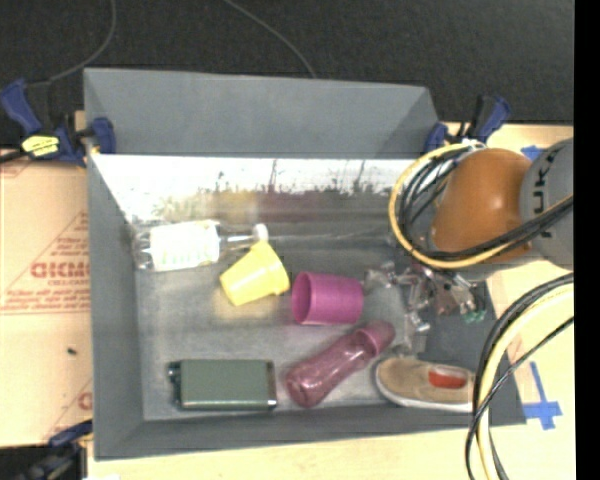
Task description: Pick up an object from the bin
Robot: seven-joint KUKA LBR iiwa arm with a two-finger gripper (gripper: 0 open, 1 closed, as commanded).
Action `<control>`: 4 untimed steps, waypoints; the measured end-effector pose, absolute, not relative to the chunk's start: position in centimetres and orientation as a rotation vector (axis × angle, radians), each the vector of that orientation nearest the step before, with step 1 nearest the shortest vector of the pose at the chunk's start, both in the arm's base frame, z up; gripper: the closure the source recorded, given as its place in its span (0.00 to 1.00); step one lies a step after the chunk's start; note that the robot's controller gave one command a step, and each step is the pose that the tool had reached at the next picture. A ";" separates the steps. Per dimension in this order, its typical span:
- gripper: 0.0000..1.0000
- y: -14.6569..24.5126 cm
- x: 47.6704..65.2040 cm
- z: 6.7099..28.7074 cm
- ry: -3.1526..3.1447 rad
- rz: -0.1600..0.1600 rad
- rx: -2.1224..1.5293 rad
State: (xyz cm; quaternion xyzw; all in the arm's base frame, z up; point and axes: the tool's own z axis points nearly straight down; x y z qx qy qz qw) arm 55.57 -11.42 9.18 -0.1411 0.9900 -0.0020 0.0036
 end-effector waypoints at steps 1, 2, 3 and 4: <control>0.00 -10.7 50.1 8.1 3.066 -0.034 -0.283; 1.00 -2.6 53.8 7.4 3.132 -0.006 0.008; 1.00 -2.7 53.8 7.4 3.132 -0.007 0.008; 1.00 -1.9 54.2 8.9 3.128 -0.010 -0.082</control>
Offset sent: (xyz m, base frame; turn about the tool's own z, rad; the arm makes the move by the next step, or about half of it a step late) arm -0.0184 0.0886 -0.0183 0.2923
